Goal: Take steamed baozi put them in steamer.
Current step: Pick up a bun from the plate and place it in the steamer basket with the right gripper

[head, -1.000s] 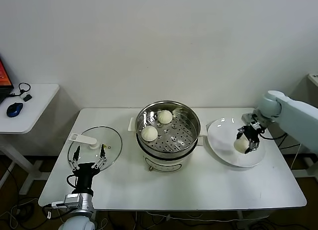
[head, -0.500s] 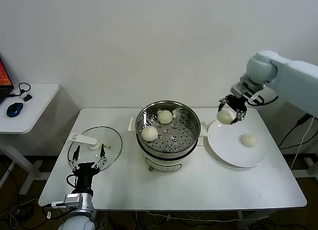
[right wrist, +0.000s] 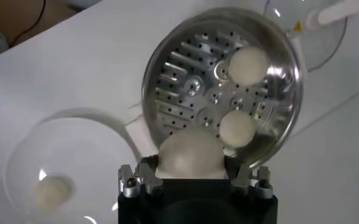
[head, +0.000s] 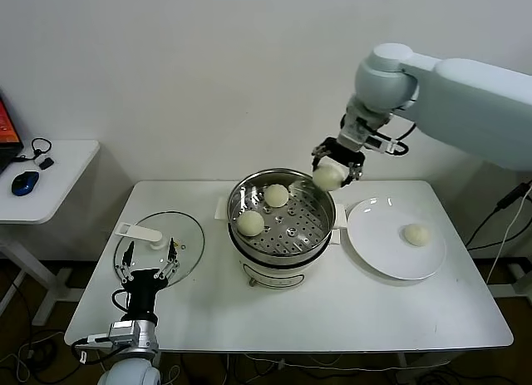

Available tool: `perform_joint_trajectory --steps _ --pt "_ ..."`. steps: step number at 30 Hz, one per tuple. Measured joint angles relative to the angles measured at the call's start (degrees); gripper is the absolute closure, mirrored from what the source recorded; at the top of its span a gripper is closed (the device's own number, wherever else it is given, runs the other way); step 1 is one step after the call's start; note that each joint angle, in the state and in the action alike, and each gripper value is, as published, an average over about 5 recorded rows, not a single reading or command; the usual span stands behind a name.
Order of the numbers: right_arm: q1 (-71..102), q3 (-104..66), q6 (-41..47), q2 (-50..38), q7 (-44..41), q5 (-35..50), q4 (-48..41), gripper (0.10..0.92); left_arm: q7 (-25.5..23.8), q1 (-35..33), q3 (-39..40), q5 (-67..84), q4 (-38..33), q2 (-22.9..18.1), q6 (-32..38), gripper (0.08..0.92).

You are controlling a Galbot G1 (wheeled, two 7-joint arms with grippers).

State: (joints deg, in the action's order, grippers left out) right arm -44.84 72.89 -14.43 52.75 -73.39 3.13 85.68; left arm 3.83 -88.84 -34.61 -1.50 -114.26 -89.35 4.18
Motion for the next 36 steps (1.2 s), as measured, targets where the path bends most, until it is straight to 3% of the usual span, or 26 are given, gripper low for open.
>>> perform_joint_trajectory --steps 12,36 --pt "6.20 -1.00 -0.98 6.69 0.06 -4.54 0.82 0.313 0.08 0.99 -0.32 0.31 0.18 -0.43 -0.43 0.177" --pt "15.88 -1.56 -4.04 9.29 0.12 -13.45 1.26 0.313 0.10 1.88 -0.17 0.97 1.00 -1.11 -0.48 0.177"
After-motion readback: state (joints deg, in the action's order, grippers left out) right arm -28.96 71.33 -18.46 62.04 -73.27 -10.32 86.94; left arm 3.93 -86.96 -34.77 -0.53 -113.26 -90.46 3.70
